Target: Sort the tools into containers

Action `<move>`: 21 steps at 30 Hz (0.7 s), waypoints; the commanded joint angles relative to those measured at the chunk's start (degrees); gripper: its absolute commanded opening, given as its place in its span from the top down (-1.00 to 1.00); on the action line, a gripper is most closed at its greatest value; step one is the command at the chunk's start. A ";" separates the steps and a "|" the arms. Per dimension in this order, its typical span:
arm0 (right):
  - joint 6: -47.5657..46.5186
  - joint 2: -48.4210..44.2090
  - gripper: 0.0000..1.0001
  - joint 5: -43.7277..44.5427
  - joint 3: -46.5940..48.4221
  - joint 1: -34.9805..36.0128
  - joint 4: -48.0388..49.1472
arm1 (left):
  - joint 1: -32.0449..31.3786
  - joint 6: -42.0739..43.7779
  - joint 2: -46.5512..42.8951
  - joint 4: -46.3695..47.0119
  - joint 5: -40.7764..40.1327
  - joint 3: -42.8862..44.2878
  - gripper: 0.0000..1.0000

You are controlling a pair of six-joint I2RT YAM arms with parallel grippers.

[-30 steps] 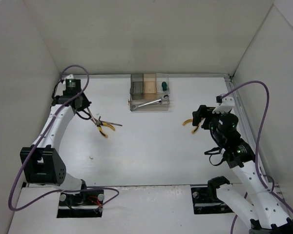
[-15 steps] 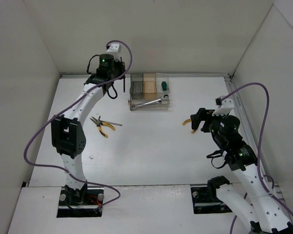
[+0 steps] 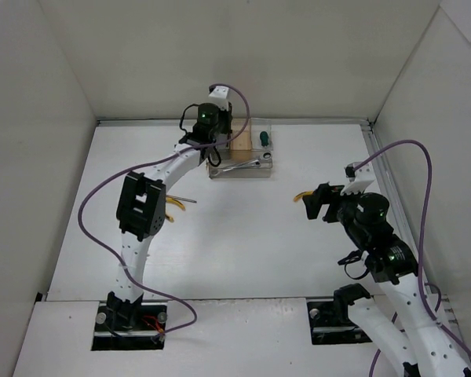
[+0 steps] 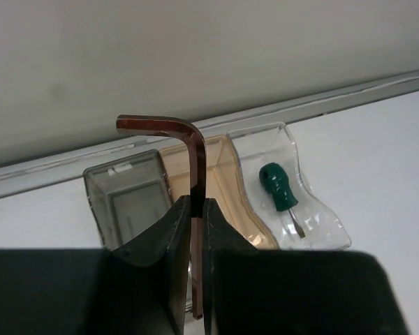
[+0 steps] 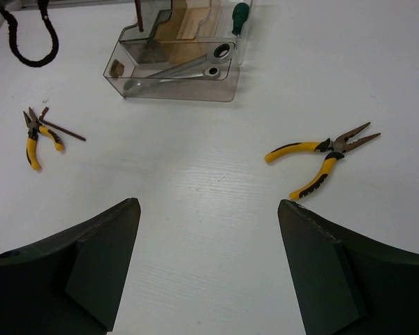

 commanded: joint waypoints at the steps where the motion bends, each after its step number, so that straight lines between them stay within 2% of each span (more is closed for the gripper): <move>1: 0.45 -0.59 -0.55 -2.31 0.03 0.15 1.03 | -1.00 0.52 -1.79 13.04 -2.39 5.73 1.00; 7: -0.34 -0.59 -0.55 -2.22 0.11 -0.02 -0.29 | -1.53 -0.89 4.10 13.83 -4.22 9.61 1.00; 16: -1.31 -0.06 -0.57 -1.87 0.20 0.07 -0.56 | -1.53 1.92 9.11 8.49 -3.36 14.35 1.00; 17: -1.40 0.20 -0.57 -1.70 0.11 -0.02 -0.47 | -1.53 1.92 10.07 7.08 -0.23 15.23 1.00; 21: -1.22 0.73 -0.57 -1.52 0.20 0.07 -0.56 | -1.00 1.57 10.08 5.49 1.91 15.06 1.00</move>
